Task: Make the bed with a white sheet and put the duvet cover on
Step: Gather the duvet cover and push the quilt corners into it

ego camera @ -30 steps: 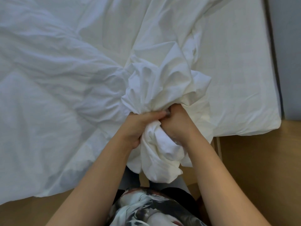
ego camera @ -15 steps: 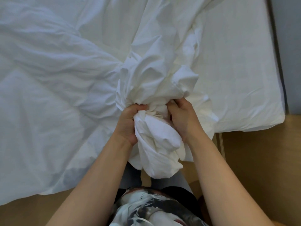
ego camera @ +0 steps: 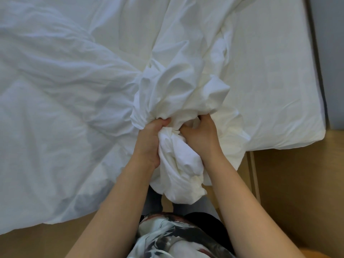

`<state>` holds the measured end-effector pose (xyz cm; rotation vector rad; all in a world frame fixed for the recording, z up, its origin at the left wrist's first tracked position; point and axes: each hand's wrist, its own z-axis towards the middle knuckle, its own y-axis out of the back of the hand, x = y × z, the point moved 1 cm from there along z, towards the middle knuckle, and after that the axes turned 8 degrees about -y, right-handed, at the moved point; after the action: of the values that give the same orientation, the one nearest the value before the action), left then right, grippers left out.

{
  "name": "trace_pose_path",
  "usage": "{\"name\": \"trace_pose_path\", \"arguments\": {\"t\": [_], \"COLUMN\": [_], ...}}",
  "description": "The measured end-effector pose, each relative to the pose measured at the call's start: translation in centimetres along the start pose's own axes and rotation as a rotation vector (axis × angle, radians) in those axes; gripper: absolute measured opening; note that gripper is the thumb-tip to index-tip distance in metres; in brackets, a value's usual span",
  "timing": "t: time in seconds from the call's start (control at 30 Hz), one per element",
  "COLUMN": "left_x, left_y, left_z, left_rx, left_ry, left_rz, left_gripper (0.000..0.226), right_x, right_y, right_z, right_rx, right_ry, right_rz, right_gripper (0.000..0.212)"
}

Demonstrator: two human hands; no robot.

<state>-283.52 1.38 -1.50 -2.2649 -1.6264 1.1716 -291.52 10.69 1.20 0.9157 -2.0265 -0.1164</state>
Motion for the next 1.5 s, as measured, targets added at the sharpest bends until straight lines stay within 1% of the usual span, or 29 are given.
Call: {"name": "trace_pose_path", "arguments": {"t": [0.03,0.1,0.13,0.2,0.3,0.37,0.4,0.43,0.47,0.53,0.63,0.73,0.87,0.93,1.0,1.03,1.1,1.17,1.33,1.4,1.47,1.5], "left_x": [0.1,0.1,0.2,0.6,0.9,0.8,0.7,0.7,0.7,0.9,1.0,1.0,1.0,0.9,0.8,0.8,0.7,0.8,0.0,-0.4,-0.7,-0.9], "left_y": [0.1,0.6,0.9,1.5,1.8,1.8,1.8,1.8,1.8,1.9,2.0,2.3,2.7,2.8,2.6,2.5,2.4,2.5,2.1,1.7,2.2,2.6], "left_z": [-0.1,-0.2,-0.3,-0.2,0.2,0.6,0.8,0.9,0.9,0.9,0.8,1.0,1.0,1.0,0.9,0.8,0.7,0.8,0.8,0.8,1.1,1.0], "left_rx": [0.015,0.053,0.05,0.007,-0.026,-0.008,0.002,0.015,0.03,0.055,0.058,0.047,0.068,0.084,0.11,0.11,0.086,0.072,0.073,0.004,-0.117,-0.17], "left_ry": [0.015,-0.003,-0.03,-0.043,-0.015,0.0,0.003,0.001,-0.006,-0.01,-0.007,-0.011,-0.013,0.009,0.03,0.037,0.035,0.019,0.017,0.007,-0.086,-0.115], "left_rz": [-0.044,-0.154,-0.201,-0.271,-0.338,-0.342,-0.332,-0.322,-0.311,-0.301,-0.289,-0.264,-0.265,-0.257,-0.235,-0.219,-0.189,-0.179,-0.04,0.056,0.285,0.351], "left_gripper": [0.023,0.015,0.015,0.02,0.025,0.026,0.027,0.028,0.028,0.029,0.029,0.028,0.028,0.028,0.027,0.024,0.022,0.024,0.022,0.022,0.039,0.046], "right_x": [-0.1,-0.3,-0.5,-0.5,0.0,0.2,0.1,-0.1,-0.2,-0.7,-0.8,-1.2,-1.5,-1.6,-1.6,-1.6,-1.8,-2.1,-2.6,-2.6,-2.6,-2.6], "right_y": [-0.1,-0.4,-0.6,-1.1,-1.6,-1.3,-1.1,-0.8,-0.6,-0.8,-1.3,-1.8,-2.1,-2.2,-2.3,-2.4,-2.6,-2.7,-2.9,-3.1,-2.9,-2.6], "right_z": [-0.1,-0.2,-0.2,0.0,0.9,1.5,1.7,1.8,1.9,2.0,1.8,1.6,1.3,1.1,0.8,0.6,0.4,0.2,-0.3,-0.5,-0.5,-0.4], "right_rx": [-0.022,-0.035,-0.044,-0.023,0.07,0.155,0.166,0.155,0.134,0.102,0.099,0.096,0.128,0.147,0.148,0.138,0.103,0.077,0.069,0.032,-0.052,-0.079], "right_ry": [0.004,0.036,0.055,0.061,-0.028,-0.203,-0.275,-0.301,-0.286,-0.197,-0.136,-0.141,-0.173,-0.205,-0.189,-0.179,-0.152,-0.133,-0.122,-0.119,-0.163,-0.185], "right_rz": [-0.014,-0.079,-0.127,-0.205,-0.293,-0.109,-0.016,0.021,-0.011,-0.161,-0.21,-0.251,-0.231,-0.192,-0.167,-0.154,-0.138,-0.116,0.017,0.032,0.105,0.142], "right_gripper": [0.04,0.022,0.022,0.031,0.03,0.017,0.01,0.011,0.012,0.011,0.013,0.032,0.036,0.032,0.02,0.018,0.022,0.024,0.011,0.011,0.015,0.016]}}
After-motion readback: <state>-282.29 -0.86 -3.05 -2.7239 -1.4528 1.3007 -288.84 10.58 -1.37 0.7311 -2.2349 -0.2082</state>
